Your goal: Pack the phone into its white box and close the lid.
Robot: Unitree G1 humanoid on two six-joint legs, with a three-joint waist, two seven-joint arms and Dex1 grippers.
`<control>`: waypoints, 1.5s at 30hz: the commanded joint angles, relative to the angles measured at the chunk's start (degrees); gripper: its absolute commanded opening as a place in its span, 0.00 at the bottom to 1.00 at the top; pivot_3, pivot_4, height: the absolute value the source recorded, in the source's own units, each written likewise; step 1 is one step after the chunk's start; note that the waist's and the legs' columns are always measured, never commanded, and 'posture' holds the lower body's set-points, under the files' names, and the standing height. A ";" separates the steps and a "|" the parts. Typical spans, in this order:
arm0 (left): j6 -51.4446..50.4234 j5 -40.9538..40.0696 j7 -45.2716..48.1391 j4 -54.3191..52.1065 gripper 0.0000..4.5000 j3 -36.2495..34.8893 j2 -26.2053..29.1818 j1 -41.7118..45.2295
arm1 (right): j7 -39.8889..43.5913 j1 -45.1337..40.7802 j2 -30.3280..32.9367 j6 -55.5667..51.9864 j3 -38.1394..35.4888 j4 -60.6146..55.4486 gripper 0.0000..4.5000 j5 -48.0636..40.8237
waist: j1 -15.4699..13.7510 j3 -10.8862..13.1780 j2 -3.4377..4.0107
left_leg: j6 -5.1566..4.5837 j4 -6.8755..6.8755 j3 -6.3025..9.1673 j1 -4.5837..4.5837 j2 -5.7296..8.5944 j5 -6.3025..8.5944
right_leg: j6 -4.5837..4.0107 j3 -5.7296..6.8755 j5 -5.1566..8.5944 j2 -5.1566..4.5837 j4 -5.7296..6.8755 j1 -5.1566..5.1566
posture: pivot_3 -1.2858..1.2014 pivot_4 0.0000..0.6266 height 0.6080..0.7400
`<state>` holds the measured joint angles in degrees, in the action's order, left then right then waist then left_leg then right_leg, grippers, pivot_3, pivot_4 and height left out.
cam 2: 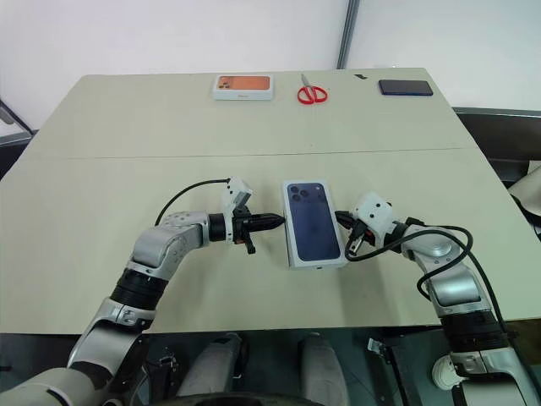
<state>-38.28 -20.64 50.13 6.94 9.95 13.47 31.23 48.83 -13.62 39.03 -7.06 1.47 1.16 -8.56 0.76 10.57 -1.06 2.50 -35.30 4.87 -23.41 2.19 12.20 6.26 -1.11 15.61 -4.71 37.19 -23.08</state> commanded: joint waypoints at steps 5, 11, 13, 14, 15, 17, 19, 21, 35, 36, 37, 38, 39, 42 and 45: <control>0.32 -1.20 -0.51 -1.78 0.00 -0.94 0.11 -0.35 | 0.53 -1.21 -0.39 1.31 0.66 -2.81 0.01 0.47 | 0.00 0.00 0.00 | 0.00 0.00 0.00 0.00 0.00 0.00 | 0.00 0.00 0.00 0.00 0.00 0.00 | 0.52 0.24 1.00; 1.80 0.07 -0.86 0.23 0.00 -0.73 0.48 -0.33 | 0.06 -2.03 -0.65 1.18 1.27 -1.62 0.01 2.00 | 0.02 0.00 0.00 | 0.00 0.00 0.00 0.01 0.00 0.00 | 0.00 0.00 0.00 0.00 0.01 0.00 | 0.52 0.24 1.00; 2.23 0.07 -0.95 1.13 0.00 -1.32 0.73 0.17 | 0.04 -2.15 -0.74 1.21 1.34 -1.61 0.01 2.10 | 0.03 -0.01 0.01 | 0.00 -0.01 -0.01 0.01 0.00 0.00 | 0.00 0.00 0.00 0.00 0.01 0.00 | 0.52 0.24 1.00; 2.50 0.19 -0.90 1.41 0.00 -1.36 0.99 0.33 | 0.00 -2.28 -0.71 1.26 1.45 -1.47 0.01 2.34 | 0.04 0.00 0.01 | 0.00 -0.01 -0.01 0.01 0.00 0.00 | 0.00 0.00 0.00 0.00 0.01 0.00 | 0.52 0.24 1.00; 2.99 0.21 -0.69 1.53 0.00 -1.41 1.24 0.35 | -0.16 -2.43 -0.77 1.09 1.50 -1.35 0.01 2.49 | 0.07 0.00 0.01 | 0.00 -0.01 -0.01 0.01 0.00 0.00 | 0.00 0.00 0.00 0.00 0.02 0.00 | 0.52 0.24 1.00; 2.84 -0.14 -0.97 1.77 0.00 -1.93 1.48 0.36 | -0.37 -2.63 -0.89 0.71 1.54 -1.25 0.01 2.61 | 0.06 0.00 0.01 | 0.00 -0.01 0.00 0.01 0.00 0.00 | 0.00 0.00 0.00 0.00 0.02 0.00 | 0.52 0.24 1.00; 3.05 -0.06 -1.15 1.94 0.00 -1.97 1.57 0.29 | -0.79 -2.88 -0.73 0.85 1.56 -0.53 0.01 3.31 | 0.03 0.00 0.01 | 0.00 -0.01 0.00 0.01 0.00 0.00 | 0.00 0.00 0.00 0.00 0.02 0.00 | 0.52 0.24 1.00; 4.28 0.56 -1.60 2.05 0.00 -1.89 1.50 0.11 | -1.77 -3.42 -0.47 1.00 1.48 0.56 0.01 4.47 | 0.01 0.00 0.01 | 0.00 -0.02 -0.01 0.01 0.00 0.00 | 0.00 0.00 0.00 0.00 0.02 0.00 | 0.52 0.24 1.00; 10.34 -0.66 -4.90 5.62 0.00 -7.02 0.70 3.50 | -8.26 -11.38 -2.51 0.53 -3.29 5.52 0.01 2.47 | 0.12 0.00 0.01 | 0.01 -0.03 -0.01 0.01 0.01 -0.01 | -0.01 -0.01 -0.01 0.00 0.05 -0.01 | 0.52 0.24 1.00; 10.45 -1.55 -5.49 5.62 0.00 -8.16 -0.09 4.28 | -7.76 -11.88 -3.14 -0.15 -3.72 4.70 0.01 1.07 | 0.03 0.00 0.00 | 0.01 -0.03 -0.02 0.01 0.00 -0.01 | -0.01 -0.01 -0.01 0.00 0.05 -0.02 | 0.52 0.24 1.00; 10.63 -2.25 -5.74 5.70 0.00 -8.98 -0.91 5.06 | -6.59 -11.95 -3.54 -0.58 -3.53 3.67 0.01 -0.04 | -0.01 0.00 0.00 | 0.02 -0.04 -0.02 0.01 0.00 -0.01 | -0.01 0.00 -0.01 0.00 0.05 -0.02 | 0.52 0.24 1.00; 10.91 -2.61 -6.04 6.03 0.00 -9.49 -1.78 5.90 | -5.51 -11.72 -3.74 -0.58 -2.85 2.69 0.01 -0.42 | -0.07 0.00 0.00 | 0.02 -0.05 0.00 0.00 0.00 -0.02 | -0.01 0.00 -0.01 0.00 0.05 -0.01 | 0.52 0.24 1.00; 11.20 -2.73 -6.14 6.41 0.00 -9.71 -2.44 6.49 | -4.70 -11.42 -3.91 -0.75 -2.22 1.98 0.01 -0.64 | -0.15 0.00 0.00 | 0.02 -0.06 0.00 0.00 0.00 -0.01 | 0.00 0.01 -0.01 0.00 0.05 0.00 | 0.52 0.24 1.00; 12.72 -1.79 -5.86 8.61 0.00 -8.78 -4.29 8.33 | -3.52 -10.56 -4.92 -0.99 0.07 1.05 0.01 -0.09 | -0.11 -0.01 0.00 | 0.02 -0.09 0.00 0.00 0.04 -0.01 | 0.01 0.01 -0.01 -0.02 0.03 0.05 | 0.52 0.24 1.00; 13.12 -1.34 -5.24 10.25 0.00 -7.51 -5.84 9.25 | -2.89 -10.29 -5.74 -1.10 2.77 1.07 0.01 1.31 | -0.04 -0.01 0.00 | 0.02 -0.13 0.00 0.01 0.05 -0.01 | 0.02 0.02 -0.02 -0.02 0.05 0.06 | 0.52 0.24 1.00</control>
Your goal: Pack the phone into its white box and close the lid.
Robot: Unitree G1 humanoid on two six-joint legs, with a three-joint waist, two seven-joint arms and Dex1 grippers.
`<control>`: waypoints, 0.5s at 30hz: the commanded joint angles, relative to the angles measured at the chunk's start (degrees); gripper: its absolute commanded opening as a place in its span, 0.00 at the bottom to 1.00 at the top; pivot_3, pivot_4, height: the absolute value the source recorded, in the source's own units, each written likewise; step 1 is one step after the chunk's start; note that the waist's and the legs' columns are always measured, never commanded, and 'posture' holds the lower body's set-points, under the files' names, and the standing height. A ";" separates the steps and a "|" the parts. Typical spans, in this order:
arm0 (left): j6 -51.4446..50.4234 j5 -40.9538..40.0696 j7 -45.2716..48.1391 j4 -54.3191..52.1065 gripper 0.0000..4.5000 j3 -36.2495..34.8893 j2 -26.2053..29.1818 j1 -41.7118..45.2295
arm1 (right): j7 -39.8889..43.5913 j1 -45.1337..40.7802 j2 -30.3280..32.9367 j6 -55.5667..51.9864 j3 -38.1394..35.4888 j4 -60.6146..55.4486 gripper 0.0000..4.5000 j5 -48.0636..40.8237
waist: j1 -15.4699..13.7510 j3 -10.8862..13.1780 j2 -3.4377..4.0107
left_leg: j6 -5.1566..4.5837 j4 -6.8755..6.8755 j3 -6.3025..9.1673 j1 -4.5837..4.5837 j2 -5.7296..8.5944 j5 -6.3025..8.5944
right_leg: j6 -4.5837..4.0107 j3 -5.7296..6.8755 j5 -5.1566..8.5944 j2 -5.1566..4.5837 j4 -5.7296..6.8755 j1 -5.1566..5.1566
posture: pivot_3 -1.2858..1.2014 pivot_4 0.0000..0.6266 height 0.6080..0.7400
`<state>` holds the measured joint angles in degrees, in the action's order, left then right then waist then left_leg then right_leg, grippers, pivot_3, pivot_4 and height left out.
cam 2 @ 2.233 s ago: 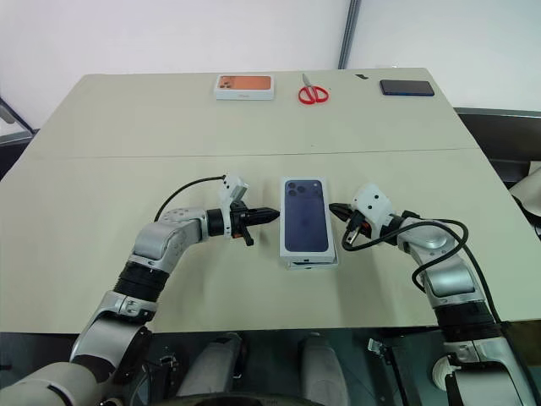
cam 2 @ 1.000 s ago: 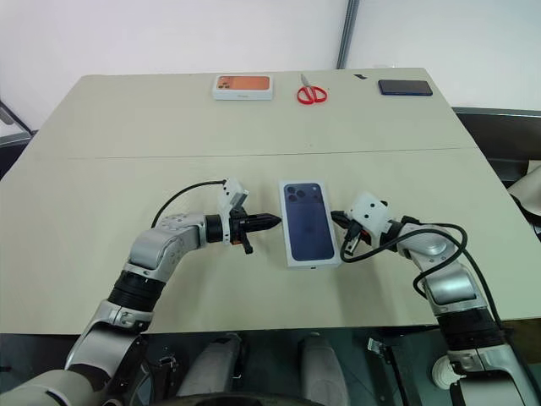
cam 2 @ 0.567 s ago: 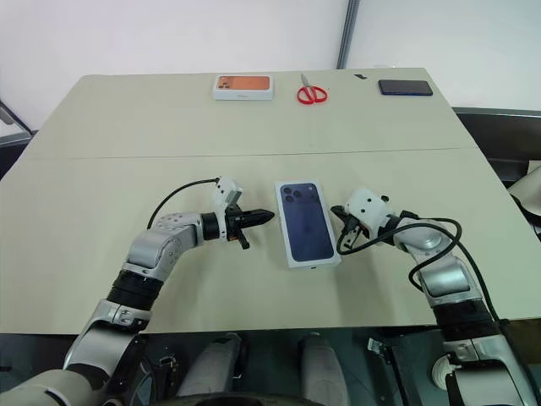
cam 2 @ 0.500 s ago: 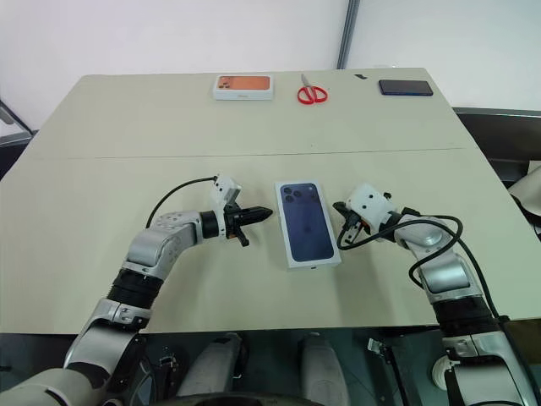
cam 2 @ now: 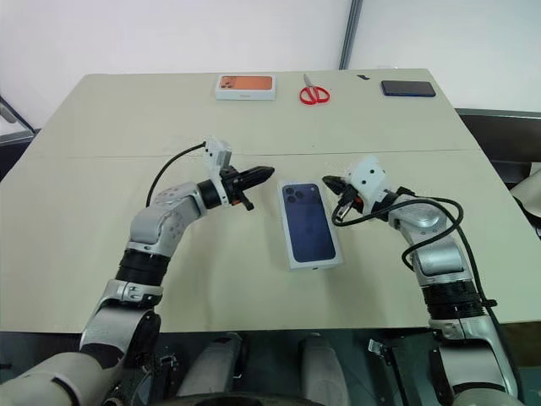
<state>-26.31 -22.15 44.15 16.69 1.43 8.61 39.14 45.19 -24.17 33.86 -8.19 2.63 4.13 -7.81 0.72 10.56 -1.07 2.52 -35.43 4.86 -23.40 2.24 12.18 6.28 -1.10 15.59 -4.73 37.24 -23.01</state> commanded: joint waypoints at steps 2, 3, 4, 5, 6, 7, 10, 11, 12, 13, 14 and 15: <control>1.73 1.52 1.57 1.87 0.00 2.62 -1.23 1.14 | 1.26 0.56 -0.30 0.64 4.07 -1.54 0.01 2.74 | 0.19 0.00 0.00 | 0.00 0.00 0.00 0.00 0.00 0.00 | 0.00 0.00 0.00 0.01 0.02 -0.01 | 0.52 0.24 1.00; 1.91 2.33 2.03 2.68 0.00 3.62 -1.11 0.93 | 1.14 0.62 -0.08 1.32 5.22 -1.05 0.01 4.22 | 0.29 0.00 0.01 | 0.00 0.00 -0.01 0.01 0.00 0.00 | 0.00 -0.01 0.00 0.02 0.03 -0.02 | 0.52 0.24 1.00; 1.72 3.30 2.24 3.86 0.00 4.67 -0.87 0.72 | 0.94 0.68 -0.03 1.53 6.25 -0.56 0.01 5.48 | 0.30 0.00 0.01 | 0.00 0.00 -0.01 0.02 0.00 0.00 | 0.00 -0.01 0.00 0.02 0.04 -0.02 | 0.52 0.24 1.00; 1.80 4.20 2.42 5.03 0.00 5.47 -0.67 0.50 | 0.83 0.69 -0.17 1.78 6.87 -0.14 0.01 6.23 | 0.28 -0.01 0.02 | 0.00 0.00 -0.01 0.02 0.00 0.00 | 0.00 -0.01 0.00 0.03 0.06 -0.03 | 0.52 0.24 1.00; 1.10 4.58 2.72 5.80 0.00 6.04 -0.46 0.34 | 0.80 0.69 -0.43 1.80 7.09 0.04 0.01 6.48 | 0.29 -0.01 0.02 | 0.00 0.00 -0.01 0.03 -0.01 0.00 | 0.00 -0.01 0.00 0.03 0.06 -0.02 | 0.52 0.24 1.00; 0.67 5.21 3.26 6.25 0.00 6.87 -0.05 0.16 | 0.88 0.65 -0.66 1.57 7.18 0.12 0.01 6.53 | 0.30 -0.01 0.02 | 0.00 0.00 -0.01 0.04 -0.01 0.00 | 0.00 -0.01 0.00 0.04 0.06 -0.02 | 0.52 0.24 1.00; 1.36 6.37 3.60 6.76 0.00 7.55 0.84 -0.56 | 0.50 0.73 -0.77 1.24 7.27 0.11 0.01 7.36 | 0.24 -0.04 0.02 | 0.00 0.00 0.00 0.04 -0.01 0.00 | 0.00 -0.01 0.00 0.04 0.06 -0.01 | 0.52 0.24 1.00; 1.55 6.54 3.66 6.84 0.00 7.47 1.03 -0.69 | 0.48 0.74 -0.88 0.99 7.08 0.19 0.01 7.27 | 0.22 -0.05 0.02 | 0.00 0.00 0.00 0.06 -0.01 0.00 | 0.00 -0.01 0.00 0.03 0.06 0.01 | 0.52 0.24 1.00; 1.58 6.59 3.79 6.64 0.00 7.43 1.16 -0.90 | 0.56 0.87 -0.90 0.83 6.93 0.11 0.01 7.16 | 0.22 -0.05 0.01 | 0.00 -0.01 0.01 0.08 -0.01 0.00 | 0.00 -0.01 0.00 0.03 0.06 0.05 | 0.52 0.24 1.00; 1.37 6.53 4.07 6.15 0.00 7.46 1.30 -1.28 | 0.81 1.12 -0.59 0.85 6.95 0.03 0.01 7.32 | 0.22 -0.05 0.01 | 0.00 -0.01 0.01 0.11 -0.01 0.00 | 0.00 -0.01 0.00 0.03 0.06 0.08 | 0.52 0.24 1.00; 0.75 6.33 4.38 5.53 0.00 7.46 1.50 -1.66 | 1.40 1.55 -0.09 0.51 6.93 -0.07 0.01 7.27 | 0.20 -0.05 0.02 | 0.00 -0.01 0.01 0.14 -0.01 0.00 | 0.00 -0.01 0.00 0.03 0.05 0.12 | 0.52 0.24 1.00; 0.56 6.39 4.48 5.18 0.00 7.47 1.73 -1.89 | 2.44 2.20 0.74 0.61 6.94 -0.38 0.01 7.12 | 0.17 -0.06 0.01 | 0.00 -0.01 0.01 0.16 -0.02 0.00 | 0.00 0.00 0.00 0.03 0.05 0.15 | 0.52 0.24 1.00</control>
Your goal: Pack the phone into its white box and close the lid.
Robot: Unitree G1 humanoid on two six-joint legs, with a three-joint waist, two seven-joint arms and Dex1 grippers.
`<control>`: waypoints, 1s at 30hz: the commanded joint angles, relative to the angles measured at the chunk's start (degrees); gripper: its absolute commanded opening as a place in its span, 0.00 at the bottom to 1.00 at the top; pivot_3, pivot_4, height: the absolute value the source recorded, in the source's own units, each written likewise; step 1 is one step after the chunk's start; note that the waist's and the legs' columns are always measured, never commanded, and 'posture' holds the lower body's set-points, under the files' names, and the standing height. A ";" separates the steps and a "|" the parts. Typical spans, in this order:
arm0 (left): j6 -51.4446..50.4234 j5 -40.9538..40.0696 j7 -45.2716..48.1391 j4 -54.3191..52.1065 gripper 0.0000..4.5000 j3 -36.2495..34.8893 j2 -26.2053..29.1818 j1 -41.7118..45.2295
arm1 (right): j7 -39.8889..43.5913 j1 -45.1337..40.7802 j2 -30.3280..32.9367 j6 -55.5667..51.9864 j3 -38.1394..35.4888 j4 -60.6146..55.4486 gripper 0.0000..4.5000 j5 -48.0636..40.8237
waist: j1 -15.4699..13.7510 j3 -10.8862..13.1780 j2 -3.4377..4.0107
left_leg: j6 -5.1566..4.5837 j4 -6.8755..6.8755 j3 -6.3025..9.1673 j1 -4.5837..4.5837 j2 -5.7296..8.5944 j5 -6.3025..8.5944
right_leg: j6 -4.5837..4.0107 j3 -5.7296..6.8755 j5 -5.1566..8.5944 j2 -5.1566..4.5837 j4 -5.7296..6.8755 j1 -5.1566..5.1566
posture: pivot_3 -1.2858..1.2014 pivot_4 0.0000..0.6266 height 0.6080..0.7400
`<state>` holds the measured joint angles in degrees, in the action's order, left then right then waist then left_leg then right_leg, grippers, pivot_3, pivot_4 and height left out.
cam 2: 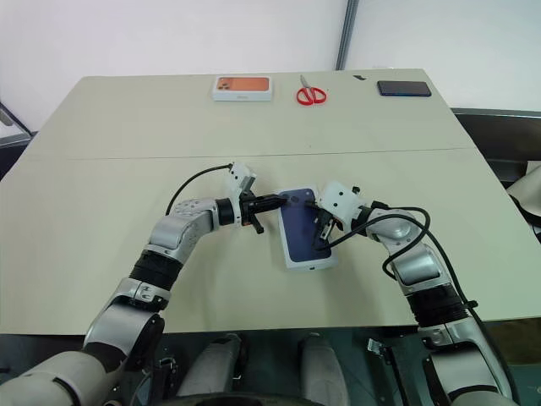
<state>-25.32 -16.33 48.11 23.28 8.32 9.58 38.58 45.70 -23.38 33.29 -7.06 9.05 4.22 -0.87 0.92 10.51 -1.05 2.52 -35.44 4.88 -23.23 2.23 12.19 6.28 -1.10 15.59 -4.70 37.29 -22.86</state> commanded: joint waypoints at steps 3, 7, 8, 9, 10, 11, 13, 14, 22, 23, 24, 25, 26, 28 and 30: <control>0.95 0.58 0.49 -1.72 0.00 -0.57 1.46 -1.01 | 5.14 3.40 3.04 -1.19 -0.64 -2.75 0.01 -2.43 | -0.17 -0.02 -0.01 | 0.00 0.00 0.01 0.01 0.00 0.00 | 0.00 0.01 0.00 0.00 -0.02 0.04 | 0.52 0.24 1.00; -0.64 -2.08 1.56 -2.46 0.00 -3.61 3.25 0.31 | 6.63 3.40 3.11 -4.23 -4.30 -4.28 0.01 -7.51 | -0.04 -0.02 -0.02 | -0.01 -0.01 0.04 0.02 0.00 0.01 | 0.00 0.03 0.00 -0.01 -0.06 0.09 | 0.52 0.24 1.00; -0.48 -2.41 2.16 -3.27 0.06 -4.07 4.12 0.19 | 6.77 2.81 2.80 -6.11 -5.67 -4.42 0.00 -9.61 | 0.04 -0.02 -0.02 | -0.01 -0.01 0.03 0.02 -0.01 0.01 | 0.00 0.02 0.00 -0.01 -0.06 0.08 | 0.52 0.24 1.00; -0.09 -2.51 2.72 -4.34 0.13 -4.51 5.21 -0.19 | 7.88 2.29 2.33 -9.41 -7.61 -5.21 0.06 -13.81 | 0.08 -0.01 -0.03 | -0.01 0.00 0.03 0.02 -0.01 0.01 | 0.00 0.02 0.00 0.00 -0.05 0.06 | 0.52 0.24 1.00; 0.08 -2.67 3.47 -5.45 0.20 -4.88 6.38 -0.68 | 9.10 2.17 2.26 -11.24 -8.64 -6.26 0.12 -16.63 | 0.08 0.00 -0.03 | -0.01 0.02 0.04 0.01 -0.04 0.01 | 0.00 0.03 0.00 0.02 -0.03 0.02 | 0.52 0.24 1.00; 0.64 -2.62 4.06 -6.41 0.29 -5.20 7.65 -1.24 | 9.55 2.18 2.36 -11.53 -9.01 -6.93 0.19 -17.41 | 0.09 0.00 -0.02 | -0.01 0.02 0.05 -0.02 -0.05 0.01 | 0.00 0.03 0.00 0.03 -0.04 -0.01 | 0.52 0.24 1.00; 2.06 -2.56 5.02 -8.01 0.52 -5.99 10.13 -2.41 | 8.70 2.31 2.45 -10.26 -9.24 -7.36 0.42 -16.57 | 0.22 0.00 -0.01 | -0.01 0.04 0.04 -0.04 -0.06 0.01 | 0.00 0.02 0.00 0.02 -0.04 -0.04 | 0.52 0.24 1.00; 2.49 -2.52 4.98 -8.47 0.64 -6.28 10.85 -2.76 | 8.48 2.34 2.44 -10.39 -9.45 -7.28 0.54 -16.67 | 0.14 0.00 -0.01 | -0.01 0.05 0.03 -0.03 -0.06 0.01 | 0.00 0.01 0.00 0.02 -0.04 -0.04 | 0.52 0.24 1.00; 3.23 -4.97 7.16 -17.41 1.00 -13.67 22.16 -12.11 | 12.27 5.61 5.60 -12.04 -13.40 -9.93 0.99 -22.21 | -0.10 0.01 0.01 | -0.01 0.07 0.03 -0.08 -0.09 0.01 | -0.01 0.00 0.00 -0.03 -0.06 -0.09 | 0.52 0.24 1.00; 3.12 -5.40 7.10 -18.64 1.00 -14.69 23.08 -14.01 | 12.49 6.15 5.99 -11.08 -13.67 -9.71 0.99 -21.81 | -0.15 0.01 0.00 | -0.01 0.07 0.03 -0.07 -0.09 0.01 | -0.01 0.00 0.00 -0.04 -0.06 -0.08 | 0.52 0.24 1.00; 3.23 -5.48 6.61 -19.49 1.00 -15.59 23.74 -15.68 | 12.85 6.59 6.28 -10.67 -13.96 -9.38 0.99 -21.82 | -0.16 0.01 0.00 | -0.01 0.07 0.04 -0.07 -0.10 0.01 | -0.01 0.00 0.00 -0.06 -0.07 -0.07 | 0.52 0.24 1.00; 3.16 -5.60 6.13 -20.27 1.00 -16.59 24.41 -17.43 | 13.14 6.93 6.47 -10.29 -14.31 -8.95 0.99 -21.91 | -0.19 0.01 0.00 | -0.01 0.06 0.04 -0.07 -0.14 0.01 | -0.01 0.00 0.00 -0.08 -0.07 -0.05 | 0.52 0.24 1.00; 3.38 -5.94 5.90 -21.18 1.00 -17.81 24.97 -19.31 | 13.37 7.41 6.68 -9.26 -14.53 -8.45 0.99 -21.58 | -0.16 0.01 0.00 | -0.01 0.07 0.04 -0.07 -0.14 0.01 | -0.01 0.00 0.01 -0.10 -0.08 -0.04 | 0.52 0.24 1.00; 4.71 -6.08 5.82 -22.66 1.00 -19.49 25.93 -22.60 | 14.36 8.47 7.24 -7.64 -14.74 -8.13 0.99 -21.24 | -0.15 0.01 0.01 | -0.02 0.07 0.04 -0.07 -0.16 0.02 | -0.02 0.00 0.01 -0.09 -0.08 -0.06 | 0.52 0.24 1.00; 6.03 -5.87 5.38 -23.48 1.00 -21.00 26.85 -25.56 | 14.39 9.32 7.42 -6.90 -15.40 -8.65 0.99 -21.47 | -0.16 0.01 0.01 | -0.02 0.10 0.04 -0.07 -0.18 0.02 | -0.02 0.00 0.01 -0.09 -0.08 -0.07 | 0.52 0.24 1.00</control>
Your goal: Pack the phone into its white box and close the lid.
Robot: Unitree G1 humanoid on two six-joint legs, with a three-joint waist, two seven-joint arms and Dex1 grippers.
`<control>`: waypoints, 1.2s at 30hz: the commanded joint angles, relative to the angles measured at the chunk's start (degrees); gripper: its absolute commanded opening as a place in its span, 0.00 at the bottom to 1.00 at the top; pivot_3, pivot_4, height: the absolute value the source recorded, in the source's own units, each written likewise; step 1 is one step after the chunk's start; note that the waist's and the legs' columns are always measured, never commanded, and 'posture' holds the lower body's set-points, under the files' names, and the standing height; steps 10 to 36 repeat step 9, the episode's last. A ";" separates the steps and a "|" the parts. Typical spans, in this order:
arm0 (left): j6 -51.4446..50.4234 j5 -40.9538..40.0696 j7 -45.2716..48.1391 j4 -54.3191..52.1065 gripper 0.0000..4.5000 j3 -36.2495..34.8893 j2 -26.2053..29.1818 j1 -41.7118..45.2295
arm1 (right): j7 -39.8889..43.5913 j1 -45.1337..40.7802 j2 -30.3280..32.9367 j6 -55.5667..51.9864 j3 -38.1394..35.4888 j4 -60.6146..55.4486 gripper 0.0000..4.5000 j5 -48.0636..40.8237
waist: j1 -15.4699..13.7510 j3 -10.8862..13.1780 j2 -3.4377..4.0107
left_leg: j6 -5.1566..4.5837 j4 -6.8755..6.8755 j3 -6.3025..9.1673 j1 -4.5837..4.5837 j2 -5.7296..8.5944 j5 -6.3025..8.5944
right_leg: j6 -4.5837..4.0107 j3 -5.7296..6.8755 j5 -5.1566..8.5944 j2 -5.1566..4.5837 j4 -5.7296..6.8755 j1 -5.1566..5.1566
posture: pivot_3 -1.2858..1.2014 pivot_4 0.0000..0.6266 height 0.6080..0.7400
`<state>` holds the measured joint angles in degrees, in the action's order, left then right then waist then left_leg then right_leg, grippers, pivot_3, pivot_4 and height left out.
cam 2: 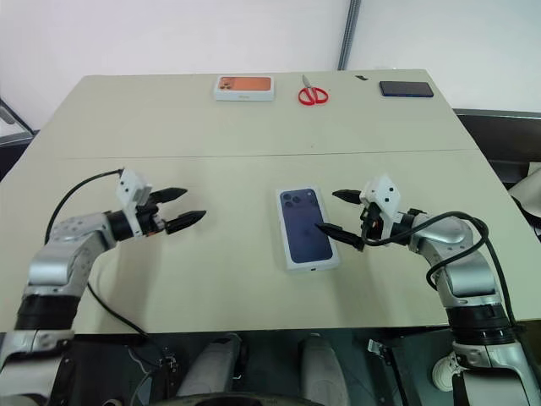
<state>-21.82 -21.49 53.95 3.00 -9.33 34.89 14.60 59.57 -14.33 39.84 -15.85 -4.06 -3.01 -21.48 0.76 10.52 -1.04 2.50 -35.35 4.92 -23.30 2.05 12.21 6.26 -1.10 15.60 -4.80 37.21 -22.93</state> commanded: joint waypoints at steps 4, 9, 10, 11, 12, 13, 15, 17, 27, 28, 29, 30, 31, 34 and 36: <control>4.65 -2.40 0.12 -4.28 1.00 -7.44 2.73 -7.19 | 1.57 3.19 2.12 3.44 -3.82 -3.10 0.99 -1.01 | -0.03 0.00 0.01 | 0.00 0.01 -0.02 0.01 -0.01 0.00 | -0.01 -0.03 0.00 -0.05 -0.01 0.00 | 0.52 0.24 1.00; 5.66 -3.48 0.17 -6.63 1.00 -10.67 3.83 -13.00 | 2.92 6.31 4.97 5.38 -6.18 -2.76 0.99 -1.12 | -0.06 0.00 0.01 | 0.00 0.04 -0.03 0.01 0.01 0.01 | -0.01 -0.02 0.01 -0.17 -0.04 -0.01 | 0.52 0.24 1.00; 5.66 -3.48 0.17 -6.63 1.00 -10.67 3.83 -13.00 | 2.92 6.31 4.97 5.38 -6.18 -2.76 0.99 -1.12 | -0.06 0.00 0.01 | 0.00 0.04 -0.03 0.01 0.01 0.01 | -0.01 -0.02 0.01 -0.17 -0.04 -0.01 | 0.52 0.24 1.00; 5.66 -3.48 0.17 -6.63 1.00 -10.67 3.83 -13.00 | 2.92 6.31 4.97 5.38 -6.18 -2.76 0.99 -1.12 | -0.06 0.00 0.01 | 0.00 0.04 -0.03 0.01 0.01 0.01 | -0.01 -0.02 0.01 -0.17 -0.04 -0.01 | 0.52 0.24 1.00; 5.66 -3.48 0.17 -6.63 1.00 -10.67 3.83 -13.00 | 2.92 6.31 4.97 5.38 -6.18 -2.76 0.99 -1.12 | -0.06 0.00 0.01 | 0.00 0.04 -0.03 0.01 0.01 0.01 | -0.01 -0.02 0.01 -0.17 -0.04 -0.01 | 0.52 0.24 1.00; 5.66 -3.48 0.17 -6.63 1.00 -10.67 3.83 -13.00 | 2.92 6.31 4.97 5.38 -6.18 -2.76 0.99 -1.12 | -0.06 0.00 0.01 | 0.00 0.04 -0.03 0.01 0.01 0.01 | -0.01 -0.02 0.01 -0.17 -0.04 -0.01 | 0.52 0.24 1.00; 5.66 -3.48 0.17 -6.63 1.00 -10.67 3.83 -13.00 | 2.92 6.31 4.97 5.38 -6.18 -2.76 0.99 -1.12 | -0.06 0.00 0.01 | 0.00 0.04 -0.03 0.01 0.01 0.01 | -0.01 -0.02 0.01 -0.17 -0.04 -0.01 | 0.52 0.24 1.00; 5.66 -3.48 0.17 -6.63 1.00 -10.67 3.83 -13.00 | 2.92 6.31 4.97 5.38 -6.18 -2.76 0.99 -1.12 | -0.06 0.00 0.01 | 0.00 0.04 -0.03 0.01 0.01 0.01 | -0.01 -0.02 0.01 -0.17 -0.04 -0.01 | 0.52 0.24 1.00; 5.66 -3.48 0.17 -6.63 1.00 -10.67 3.83 -13.00 | 2.92 6.31 4.97 5.38 -6.18 -2.76 0.99 -1.12 | -0.06 0.00 0.01 | 0.00 0.04 -0.03 0.01 0.01 0.01 | -0.01 -0.02 0.01 -0.17 -0.04 -0.01 | 0.52 0.24 1.00; 5.66 -3.48 0.17 -6.63 1.00 -10.67 3.83 -13.00 | 2.92 6.31 4.97 5.38 -6.18 -2.76 0.99 -1.12 | -0.06 0.00 0.01 | 0.00 0.04 -0.03 0.01 0.01 0.01 | -0.01 -0.02 0.01 -0.17 -0.04 -0.01 | 0.52 0.24 1.00; 5.66 -3.48 0.17 -6.63 1.00 -10.67 3.83 -13.00 | 2.92 6.31 4.97 5.38 -6.18 -2.76 0.99 -1.12 | -0.06 0.00 0.01 | 0.00 0.04 -0.03 0.01 0.01 0.01 | -0.01 -0.02 0.01 -0.17 -0.04 -0.01 | 0.52 0.24 1.00; 5.66 -3.48 0.17 -6.63 1.00 -10.67 3.83 -13.00 | 2.92 6.31 4.97 5.38 -6.18 -2.76 0.99 -1.12 | -0.06 0.00 0.01 | 0.00 0.04 -0.03 0.01 0.01 0.01 | -0.01 -0.02 0.01 -0.17 -0.04 -0.01 | 0.52 0.24 1.00; 5.66 -3.48 0.17 -6.63 1.00 -10.67 3.83 -13.00 | 2.92 6.31 4.97 5.38 -6.18 -2.76 0.99 -1.12 | -0.06 0.00 0.01 | 0.00 0.04 -0.03 0.01 0.01 0.01 | -0.01 -0.02 0.01 -0.17 -0.04 -0.01 | 0.52 0.24 1.00; 5.66 -3.48 0.17 -6.63 1.00 -10.67 3.83 -13.00 | 2.92 6.31 4.97 5.38 -6.18 -2.76 0.99 -1.12 | -0.06 0.00 0.01 | 0.00 0.04 -0.03 0.01 0.01 0.01 | -0.01 -0.02 0.01 -0.17 -0.04 -0.01 | 0.52 0.24 1.00; 5.66 -3.48 0.17 -6.63 1.00 -10.67 3.83 -13.00 | 2.92 6.31 4.97 5.38 -6.18 -2.76 0.99 -1.12 | -0.06 0.00 0.01 | 0.00 0.04 -0.03 0.01 0.01 0.01 | -0.01 -0.02 0.01 -0.17 -0.04 -0.01 | 0.52 0.24 1.00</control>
